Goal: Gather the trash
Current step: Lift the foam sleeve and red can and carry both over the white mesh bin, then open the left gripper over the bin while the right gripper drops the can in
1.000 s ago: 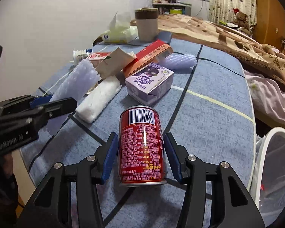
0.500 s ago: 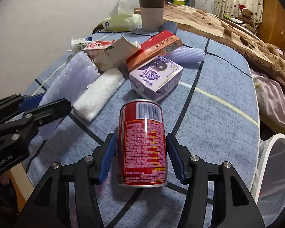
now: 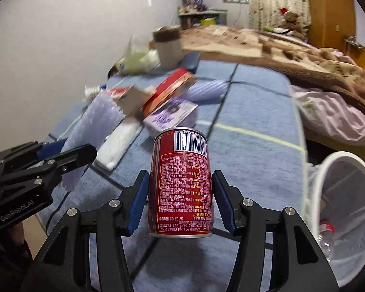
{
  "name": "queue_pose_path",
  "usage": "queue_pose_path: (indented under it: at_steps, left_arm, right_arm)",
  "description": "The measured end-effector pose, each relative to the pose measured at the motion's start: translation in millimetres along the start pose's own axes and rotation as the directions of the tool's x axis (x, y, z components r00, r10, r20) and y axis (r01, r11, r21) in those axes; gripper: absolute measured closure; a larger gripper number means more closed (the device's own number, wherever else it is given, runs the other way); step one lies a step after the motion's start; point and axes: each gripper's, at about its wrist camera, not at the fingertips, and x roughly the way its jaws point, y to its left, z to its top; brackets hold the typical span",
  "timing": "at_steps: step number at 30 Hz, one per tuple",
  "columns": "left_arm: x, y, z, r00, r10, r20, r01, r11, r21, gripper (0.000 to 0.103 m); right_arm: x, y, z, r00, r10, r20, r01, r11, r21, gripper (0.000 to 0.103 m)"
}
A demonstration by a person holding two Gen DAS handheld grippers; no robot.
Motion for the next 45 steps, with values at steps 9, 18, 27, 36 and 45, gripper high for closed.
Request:
queue_pose_path:
  at_steps: [9, 18, 27, 36, 45]
  left_arm:
    - [-2.5, -54.6, 11.4, 0.997, -0.070, 0.033, 0.068, 0.995, 0.076, 0.072]
    - [6.6, -126.4, 21.7, 0.984, -0.176, 0.028, 0.169, 0.971, 0.167, 0.072]
    - [28.5, -193.6, 26.4, 0.964, -0.265, -0.020, 0.262, 0.934, 0.244, 0.072]
    - [47.0, -237.1, 27.8, 0.949, -0.310, -0.051, 0.312, 0.910, 0.273, 0.072]
    - [70.0, -258.8, 30.9, 0.942, -0.323, -0.090, 0.335, 0.900, 0.278, 0.072]
  right_arm:
    - [-54.5, -42.6, -5.1, 0.986, -0.106, 0.126, 0.094, 0.991, 0.093, 0.049]
    - [-86.4, -96.3, -21.0, 0.957, -0.237, 0.166, 0.195, 0.952, 0.235, 0.049]
    - [-88.5, -144.6, -38.9, 0.935, -0.337, 0.106, 0.284, 0.896, 0.341, 0.049]
    - [-93.3, -173.6, -46.7, 0.917, -0.391, 0.076, 0.334, 0.859, 0.389, 0.049]
    - [-88.0, -196.5, -55.3, 0.908, -0.418, 0.027, 0.370, 0.831, 0.416, 0.049]
